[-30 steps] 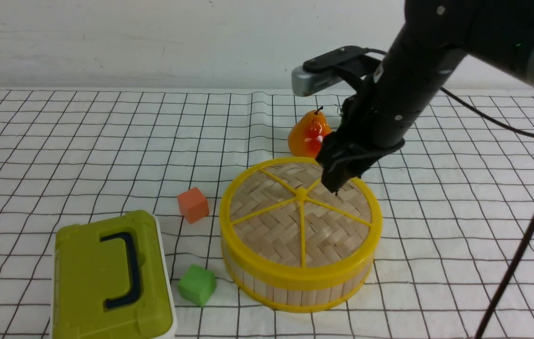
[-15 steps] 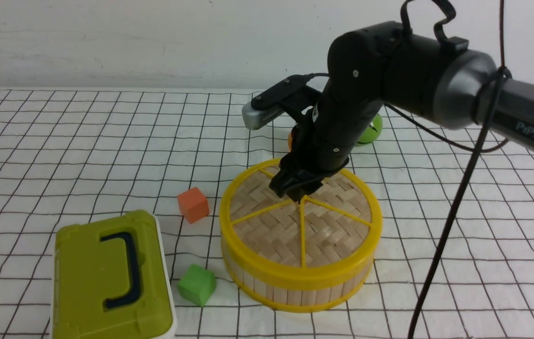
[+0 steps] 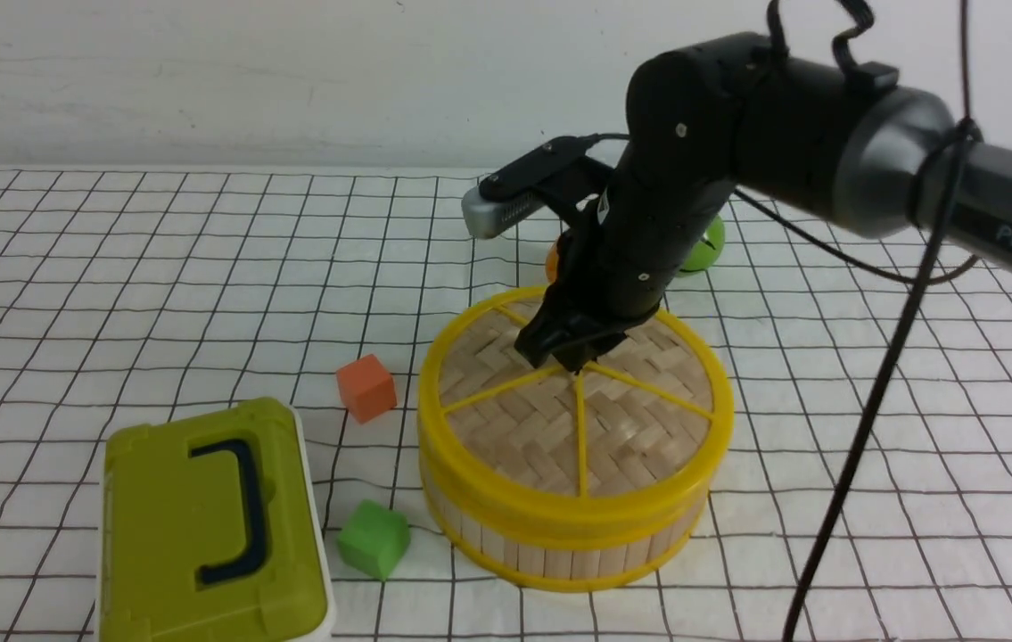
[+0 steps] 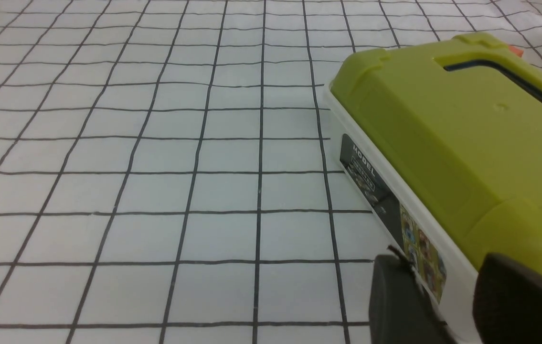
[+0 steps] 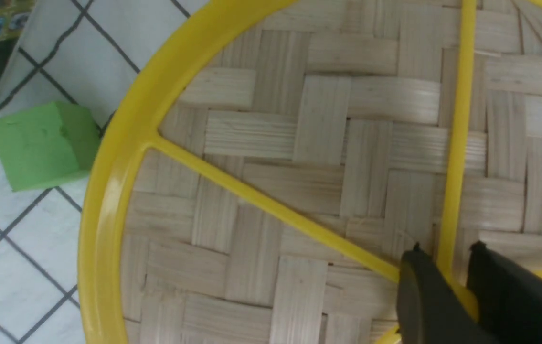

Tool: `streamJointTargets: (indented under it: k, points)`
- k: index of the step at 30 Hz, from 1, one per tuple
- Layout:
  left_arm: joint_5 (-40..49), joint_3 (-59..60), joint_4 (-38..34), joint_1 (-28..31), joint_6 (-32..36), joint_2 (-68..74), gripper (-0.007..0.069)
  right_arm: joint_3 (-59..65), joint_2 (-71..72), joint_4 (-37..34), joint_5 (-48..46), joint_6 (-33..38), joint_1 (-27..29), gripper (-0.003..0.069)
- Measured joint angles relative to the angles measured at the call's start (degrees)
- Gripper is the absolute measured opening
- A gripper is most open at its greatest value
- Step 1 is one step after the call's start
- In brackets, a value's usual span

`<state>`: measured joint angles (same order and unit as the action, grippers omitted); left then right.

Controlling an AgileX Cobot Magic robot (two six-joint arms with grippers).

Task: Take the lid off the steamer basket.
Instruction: Use the right arm to lift the lid of the steamer, then use the right arm to place the steamer lid on the table

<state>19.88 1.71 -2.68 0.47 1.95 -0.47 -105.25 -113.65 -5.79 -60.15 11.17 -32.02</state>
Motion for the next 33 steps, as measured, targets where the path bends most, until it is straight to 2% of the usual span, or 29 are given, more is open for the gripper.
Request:
streamJointTargets:
  k: [6,12,17,20,25,33]
  points:
    - [0.0,0.0,0.0,0.0,0.0,0.0,0.0239,0.0,10.1,0.9,-5.7,0.0,1.5,0.0104]
    - [0.0,0.0,0.0,0.0,0.0,0.0,0.0239,5.9,19.8,1.7,-8.3,0.0,10.8,0.0104]
    - [0.0,0.0,0.0,0.0,0.0,0.0,0.0239,17.9,24.4,1.9,-2.4,0.0,21.2,0.0104]
    - [0.0,0.0,0.0,0.0,0.0,0.0,0.0239,23.3,23.6,1.5,3.5,0.0,24.8,0.0104]
    - [0.0,0.0,0.0,0.0,0.0,0.0,0.0239,28.1,19.1,1.1,10.6,0.0,27.5,0.0104]
    - [0.0,0.0,0.0,0.0,0.0,0.0,0.0239,28.8,9.2,-0.9,17.2,-0.1,28.0,0.0104]
